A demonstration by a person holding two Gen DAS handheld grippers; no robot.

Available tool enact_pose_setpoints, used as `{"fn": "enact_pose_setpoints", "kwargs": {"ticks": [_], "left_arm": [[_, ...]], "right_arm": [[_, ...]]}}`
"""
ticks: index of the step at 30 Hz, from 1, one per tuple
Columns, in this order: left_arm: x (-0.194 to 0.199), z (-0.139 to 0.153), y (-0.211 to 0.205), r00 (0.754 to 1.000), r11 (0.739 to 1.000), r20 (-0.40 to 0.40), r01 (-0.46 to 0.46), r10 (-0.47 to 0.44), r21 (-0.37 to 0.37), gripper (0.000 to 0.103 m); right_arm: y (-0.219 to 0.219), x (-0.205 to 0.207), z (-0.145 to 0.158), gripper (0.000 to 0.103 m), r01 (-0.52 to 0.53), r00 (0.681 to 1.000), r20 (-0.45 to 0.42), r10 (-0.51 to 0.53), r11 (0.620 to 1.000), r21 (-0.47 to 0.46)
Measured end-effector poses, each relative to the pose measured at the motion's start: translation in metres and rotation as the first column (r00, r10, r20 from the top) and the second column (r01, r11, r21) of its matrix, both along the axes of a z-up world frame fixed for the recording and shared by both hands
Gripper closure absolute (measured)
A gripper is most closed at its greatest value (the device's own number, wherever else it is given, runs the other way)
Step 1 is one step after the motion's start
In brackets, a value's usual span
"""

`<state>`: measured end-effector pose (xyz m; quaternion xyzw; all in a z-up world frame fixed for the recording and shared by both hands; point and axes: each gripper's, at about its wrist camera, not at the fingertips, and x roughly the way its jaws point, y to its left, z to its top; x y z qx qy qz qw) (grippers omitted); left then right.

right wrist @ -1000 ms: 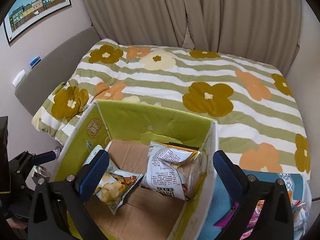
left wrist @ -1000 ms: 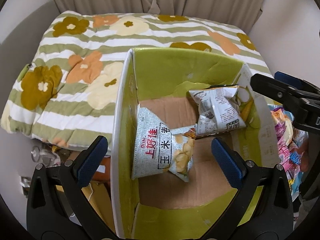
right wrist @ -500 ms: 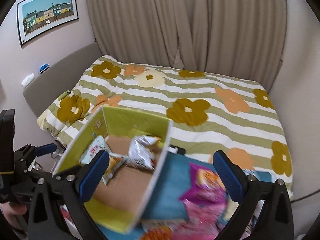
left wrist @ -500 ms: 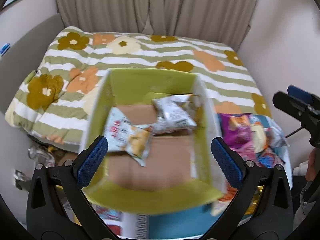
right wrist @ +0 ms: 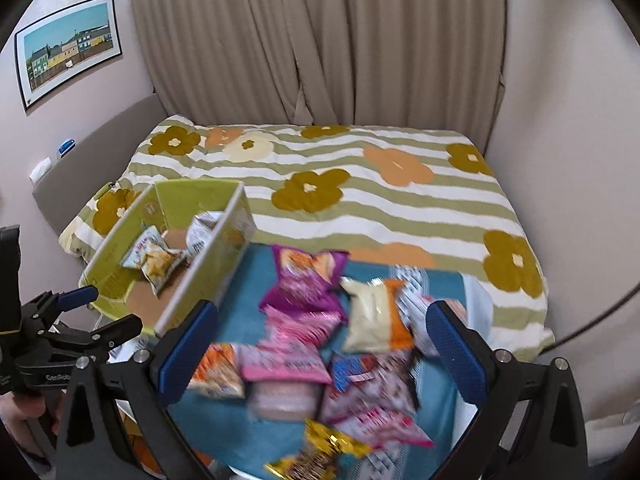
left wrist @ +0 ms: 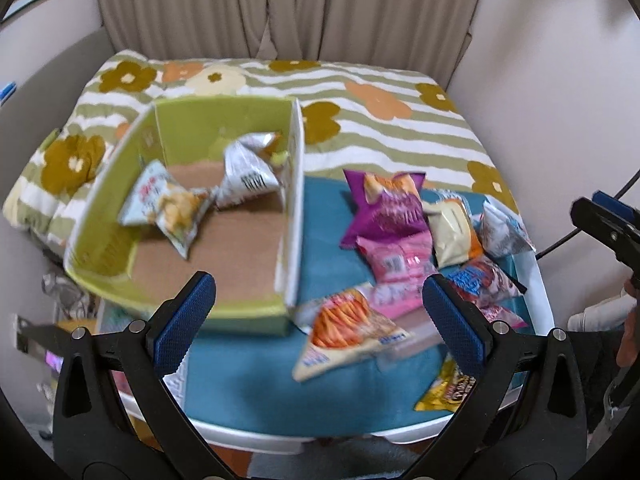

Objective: Organize snacks
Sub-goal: 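Move both tools back from the box toward the snack pile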

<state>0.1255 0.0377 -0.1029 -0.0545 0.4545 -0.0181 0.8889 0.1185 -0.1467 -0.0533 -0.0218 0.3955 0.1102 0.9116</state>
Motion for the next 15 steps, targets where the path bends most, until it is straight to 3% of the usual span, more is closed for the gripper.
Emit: {"fn": "enact_pose_setpoints", "kwargs": {"ticks": [8,15], "left_arm": [[-0.005,-0.049,-0.030,0.992,0.994,-0.066,-0.109,0.109,-0.002,0.001],[0.012,-0.098,-0.033,0.979,0.985,-0.113,-0.174,0.172,-0.011,0.001]], "right_arm": [[-0.049,-0.017,-0.044,0.000,0.005,0.998,-0.055,-0.004,1.000,0.029],[-0.065,-0.008,-0.092,0.000,0.017,0.993,-0.118,-0.009,0.998,0.062]]}}
